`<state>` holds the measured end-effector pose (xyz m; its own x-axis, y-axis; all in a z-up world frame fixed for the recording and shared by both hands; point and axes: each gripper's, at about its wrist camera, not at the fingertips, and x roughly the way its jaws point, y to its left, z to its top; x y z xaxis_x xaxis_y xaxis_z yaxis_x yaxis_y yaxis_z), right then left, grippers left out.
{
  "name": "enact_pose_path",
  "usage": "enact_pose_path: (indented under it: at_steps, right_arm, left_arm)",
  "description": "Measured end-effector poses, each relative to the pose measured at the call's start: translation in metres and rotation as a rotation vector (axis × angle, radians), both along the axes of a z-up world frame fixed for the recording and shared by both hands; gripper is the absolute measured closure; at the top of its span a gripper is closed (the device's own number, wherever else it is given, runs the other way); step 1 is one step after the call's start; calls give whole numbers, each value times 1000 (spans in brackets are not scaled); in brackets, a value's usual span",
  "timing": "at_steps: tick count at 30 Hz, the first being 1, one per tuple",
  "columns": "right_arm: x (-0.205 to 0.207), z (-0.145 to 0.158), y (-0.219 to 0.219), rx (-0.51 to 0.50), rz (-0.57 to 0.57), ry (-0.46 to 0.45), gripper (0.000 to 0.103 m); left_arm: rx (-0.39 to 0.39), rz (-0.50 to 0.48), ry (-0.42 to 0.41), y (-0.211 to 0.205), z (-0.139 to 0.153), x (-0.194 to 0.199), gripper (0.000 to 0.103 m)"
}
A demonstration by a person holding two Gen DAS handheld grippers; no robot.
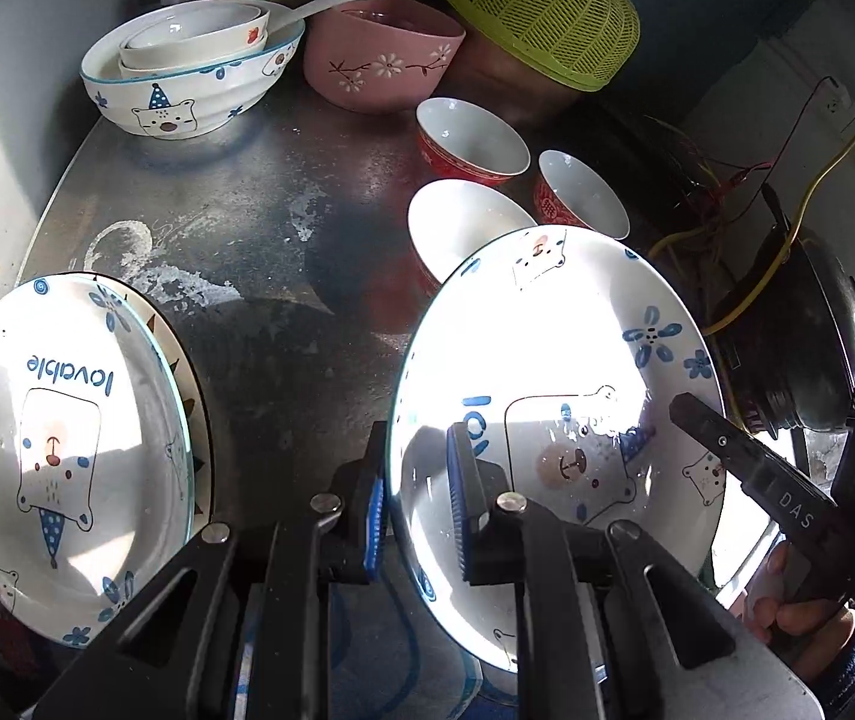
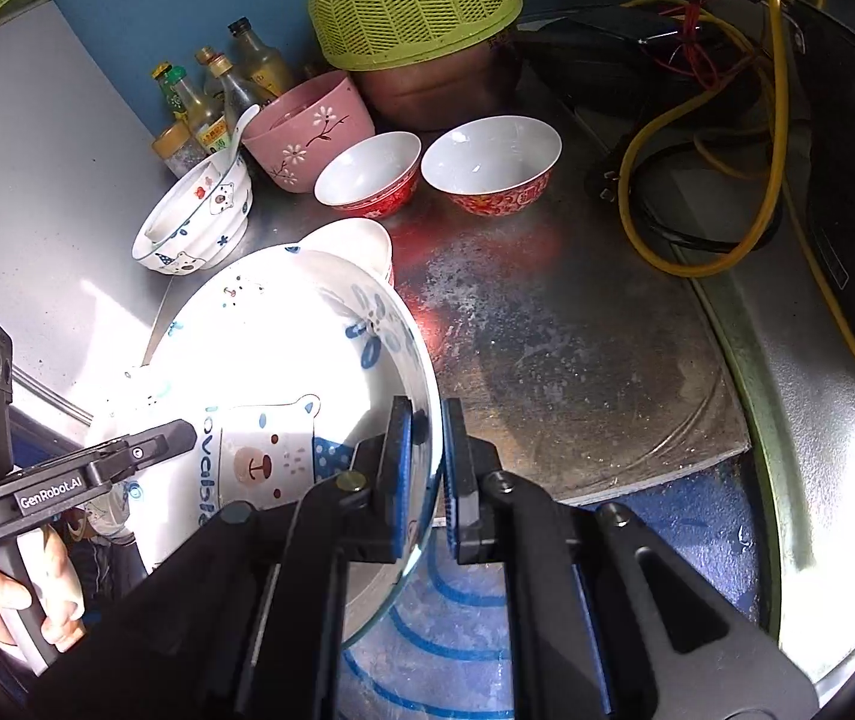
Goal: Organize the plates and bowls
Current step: 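Lift the 'lovable' bowl with both grippers and carry it toward the plate stack, then lower the 'lovable' bowl onto the stacked bear plates with both grippers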
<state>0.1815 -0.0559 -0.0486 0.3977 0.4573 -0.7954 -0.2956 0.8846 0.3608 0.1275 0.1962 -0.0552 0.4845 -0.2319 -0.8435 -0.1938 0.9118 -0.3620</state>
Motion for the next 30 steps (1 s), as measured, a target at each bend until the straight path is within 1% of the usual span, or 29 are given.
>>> enact_pose_path:
  at_steps: [7,18,24,30]
  right_arm:
    - [-10,2,45,1,84,-7,93]
    - [-18,-1,123,4,213,-3,93]
    - [-25,-3,163,7,272,4,93]
    - [-29,-9,191,3,317,9,93]
  left_arm:
    - [8,89,-8,42,3,-23,87]
    - [20,217,5,110,-2,-61,87]
    - [21,272,13,143,-7,-77,87]
    - [18,312,20,169,-12,-87,87]
